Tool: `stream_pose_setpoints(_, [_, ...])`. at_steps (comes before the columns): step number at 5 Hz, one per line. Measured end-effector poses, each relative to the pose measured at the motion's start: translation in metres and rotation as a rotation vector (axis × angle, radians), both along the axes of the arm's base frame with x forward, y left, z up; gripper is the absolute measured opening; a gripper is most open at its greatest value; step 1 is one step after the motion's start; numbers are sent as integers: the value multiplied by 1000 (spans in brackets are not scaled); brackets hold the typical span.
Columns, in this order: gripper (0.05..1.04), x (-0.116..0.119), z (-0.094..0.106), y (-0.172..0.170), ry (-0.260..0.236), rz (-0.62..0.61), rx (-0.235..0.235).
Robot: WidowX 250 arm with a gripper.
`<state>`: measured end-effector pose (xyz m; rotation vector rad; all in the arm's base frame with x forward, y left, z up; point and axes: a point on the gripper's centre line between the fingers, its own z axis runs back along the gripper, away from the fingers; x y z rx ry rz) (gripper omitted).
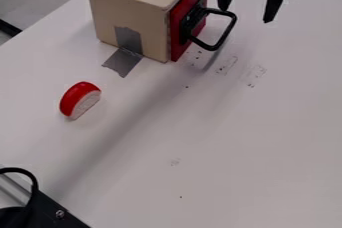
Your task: Put the green object on the table
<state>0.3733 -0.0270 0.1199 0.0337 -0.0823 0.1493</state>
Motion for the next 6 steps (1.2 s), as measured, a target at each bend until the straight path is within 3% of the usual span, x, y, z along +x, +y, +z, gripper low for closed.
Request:
stream_pose_setpoints(1, [998, -3, -15, 0, 45, 0, 0])
stream_pose_setpoints(3, [998, 2, 0, 35, 56, 22, -30])
stream_pose_setpoints(5, [998, 8, 39, 102, -1, -8, -64])
stream_pose_setpoints(6, [998, 8, 72, 140, -59, 12, -55])
